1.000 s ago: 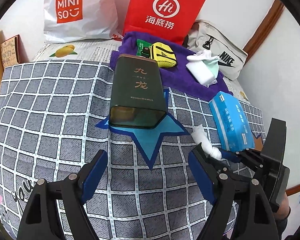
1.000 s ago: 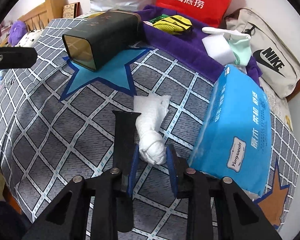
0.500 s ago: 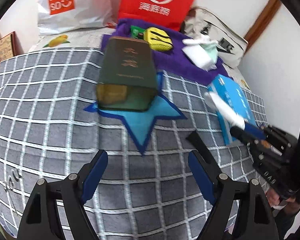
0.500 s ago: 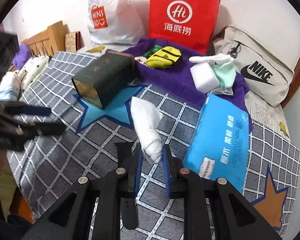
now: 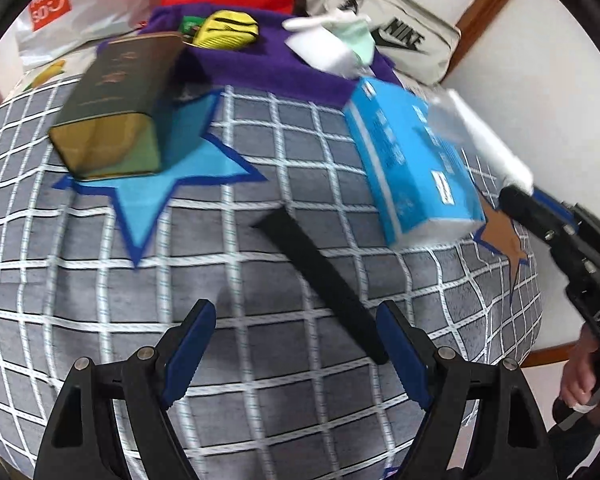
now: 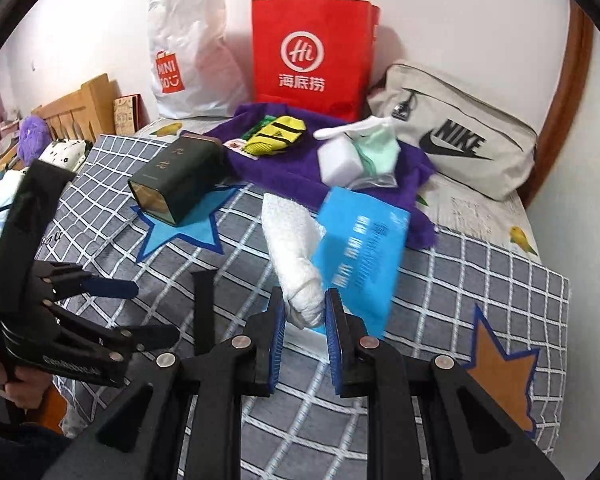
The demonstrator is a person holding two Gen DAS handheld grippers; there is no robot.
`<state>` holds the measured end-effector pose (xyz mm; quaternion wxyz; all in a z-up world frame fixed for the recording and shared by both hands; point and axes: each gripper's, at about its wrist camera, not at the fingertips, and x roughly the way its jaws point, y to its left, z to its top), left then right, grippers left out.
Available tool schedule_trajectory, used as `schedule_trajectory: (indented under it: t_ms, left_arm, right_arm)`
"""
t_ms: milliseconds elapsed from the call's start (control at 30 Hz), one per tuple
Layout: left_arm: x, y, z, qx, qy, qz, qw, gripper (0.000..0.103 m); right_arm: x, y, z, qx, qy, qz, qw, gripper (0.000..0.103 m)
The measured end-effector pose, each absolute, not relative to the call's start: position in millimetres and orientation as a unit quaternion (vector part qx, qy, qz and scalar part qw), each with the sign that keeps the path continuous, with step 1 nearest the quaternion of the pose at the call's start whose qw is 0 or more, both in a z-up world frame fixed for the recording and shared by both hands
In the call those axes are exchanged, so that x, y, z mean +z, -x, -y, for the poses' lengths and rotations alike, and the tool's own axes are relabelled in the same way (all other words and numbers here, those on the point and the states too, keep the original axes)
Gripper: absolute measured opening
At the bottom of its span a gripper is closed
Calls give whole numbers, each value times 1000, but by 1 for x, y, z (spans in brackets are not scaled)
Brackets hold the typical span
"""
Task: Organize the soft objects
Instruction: 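Grasp the black watch strap with the left tool while the right holds the tissue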
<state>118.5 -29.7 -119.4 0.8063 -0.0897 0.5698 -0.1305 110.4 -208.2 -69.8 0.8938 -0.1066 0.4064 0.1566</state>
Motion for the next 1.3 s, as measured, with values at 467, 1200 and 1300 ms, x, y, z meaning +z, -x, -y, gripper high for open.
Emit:
schedule_trajectory:
  t_ms: [467, 1200, 1300]
  left_arm:
    - [-145, -129, 97, -83, -36, -566, 820, 85]
    - [-135, -122, 65, -125, 10, -556, 822, 47]
    - [-136, -121, 76, -108, -33, -534, 838, 25]
  right_arm:
    - [-71, -113, 266, 128, 62, -403, 904, 19]
    - [-90, -125, 258, 143, 46, -420, 895, 19]
    - [-91, -125, 254, 144, 51, -421, 894, 19]
